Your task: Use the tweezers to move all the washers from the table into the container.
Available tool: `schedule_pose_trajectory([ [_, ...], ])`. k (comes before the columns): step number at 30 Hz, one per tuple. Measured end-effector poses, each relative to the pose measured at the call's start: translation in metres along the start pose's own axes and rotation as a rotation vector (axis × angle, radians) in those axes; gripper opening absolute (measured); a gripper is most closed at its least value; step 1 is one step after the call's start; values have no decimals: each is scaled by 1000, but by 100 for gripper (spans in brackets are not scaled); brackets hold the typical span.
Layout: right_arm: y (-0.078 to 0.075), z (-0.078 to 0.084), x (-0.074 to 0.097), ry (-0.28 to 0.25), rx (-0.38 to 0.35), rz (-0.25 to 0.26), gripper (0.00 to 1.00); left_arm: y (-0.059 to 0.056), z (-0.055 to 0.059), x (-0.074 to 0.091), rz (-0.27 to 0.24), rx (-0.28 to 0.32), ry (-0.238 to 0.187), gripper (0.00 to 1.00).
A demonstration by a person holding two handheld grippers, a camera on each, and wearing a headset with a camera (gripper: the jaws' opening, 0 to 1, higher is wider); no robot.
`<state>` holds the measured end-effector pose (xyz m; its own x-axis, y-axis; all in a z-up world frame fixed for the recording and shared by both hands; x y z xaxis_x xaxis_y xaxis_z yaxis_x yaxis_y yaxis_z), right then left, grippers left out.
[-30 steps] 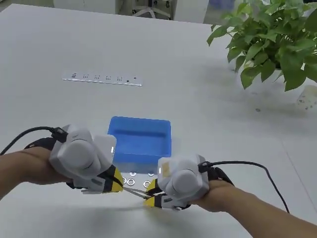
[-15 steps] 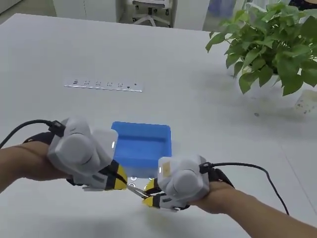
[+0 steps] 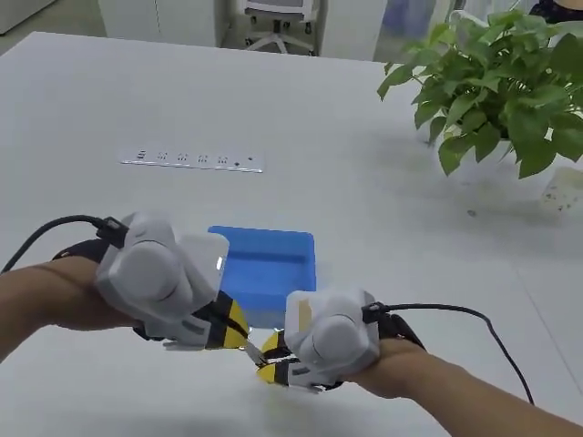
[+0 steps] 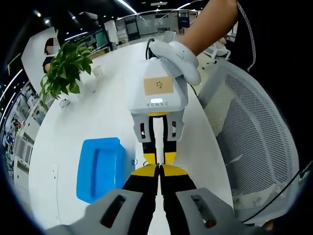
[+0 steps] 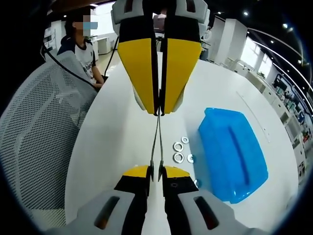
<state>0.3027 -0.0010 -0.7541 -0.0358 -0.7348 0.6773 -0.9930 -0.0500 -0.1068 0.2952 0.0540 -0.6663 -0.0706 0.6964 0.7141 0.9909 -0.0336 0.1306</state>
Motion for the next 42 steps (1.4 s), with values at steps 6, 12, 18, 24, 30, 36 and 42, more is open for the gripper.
schedule_pose_trajectory([
  [6, 4, 2, -1, -7, -14, -4, 11, -1, -5, -6, 13, -1, -12, 5],
  [12, 6, 5, 0, -11, -28, -2, 11, -2, -9, -12, 26, -1, -31, 5],
  [18, 6, 6, 1, -12, -32, -4, 11, -1, -12, -16, 36, 3, -52, 5],
  [24, 6, 7, 1, -15, -34, -2, 11, -2, -9, -20, 52, 0, -41, 6],
  [30, 6, 6, 1, -20, -40, -1, 11, -2, -2, -27, 60, 4, -31, 6],
  [36, 6, 6, 2, -25, -47, 1, 11, -1, -3, -27, 60, 11, -49, 6],
  [42, 4, 7, 2, -24, -46, 6, 11, 0, -2, -26, 61, 7, -39, 6],
])
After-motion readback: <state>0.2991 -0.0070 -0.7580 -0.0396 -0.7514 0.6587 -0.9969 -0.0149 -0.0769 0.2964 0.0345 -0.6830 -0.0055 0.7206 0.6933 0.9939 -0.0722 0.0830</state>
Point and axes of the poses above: the centre of the closed fingertips' face, and the gripper's own axes: x roughly backward along the fingers, y roughly to its left, z roughly out of its underside, the point moved 5 cm from there along x, roughly backward along the fingers, and after that the axes turned 5 degrees about -y, right-handed, at the moved point
